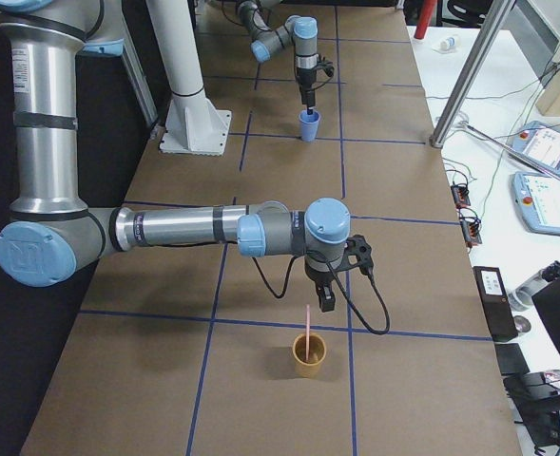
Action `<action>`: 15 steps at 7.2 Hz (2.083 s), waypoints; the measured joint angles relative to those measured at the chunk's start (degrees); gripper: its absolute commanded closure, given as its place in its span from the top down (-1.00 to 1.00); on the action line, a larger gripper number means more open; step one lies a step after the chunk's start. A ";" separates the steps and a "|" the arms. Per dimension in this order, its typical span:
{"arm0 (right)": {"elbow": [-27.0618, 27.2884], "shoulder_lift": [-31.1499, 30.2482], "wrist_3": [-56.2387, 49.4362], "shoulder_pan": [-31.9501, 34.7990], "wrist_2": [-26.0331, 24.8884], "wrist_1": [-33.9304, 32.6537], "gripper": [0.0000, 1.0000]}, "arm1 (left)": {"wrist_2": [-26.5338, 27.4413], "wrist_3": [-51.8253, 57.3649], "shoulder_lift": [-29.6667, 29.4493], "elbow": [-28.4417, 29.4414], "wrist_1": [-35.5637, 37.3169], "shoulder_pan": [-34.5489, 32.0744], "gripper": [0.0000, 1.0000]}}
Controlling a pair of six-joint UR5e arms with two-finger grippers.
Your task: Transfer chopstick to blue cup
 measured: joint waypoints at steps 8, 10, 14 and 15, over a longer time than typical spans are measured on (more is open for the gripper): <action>-3.98 -0.81 -32.59 0.60 -0.38 5.45 0.58 | 0.02 0.19 6.78 -10.01 -0.04 -1.33 1.00; -4.93 -1.53 -34.48 0.65 -0.36 5.48 -0.44 | -0.13 0.60 11.24 -16.88 0.09 -5.01 1.00; -5.20 -1.56 -35.69 0.66 -0.17 5.40 -1.00 | -0.16 0.83 13.69 -19.31 0.35 -6.73 1.00; -5.20 -1.29 -35.86 0.92 -0.02 5.35 -1.00 | -0.10 0.84 14.21 -19.43 0.38 -6.74 1.00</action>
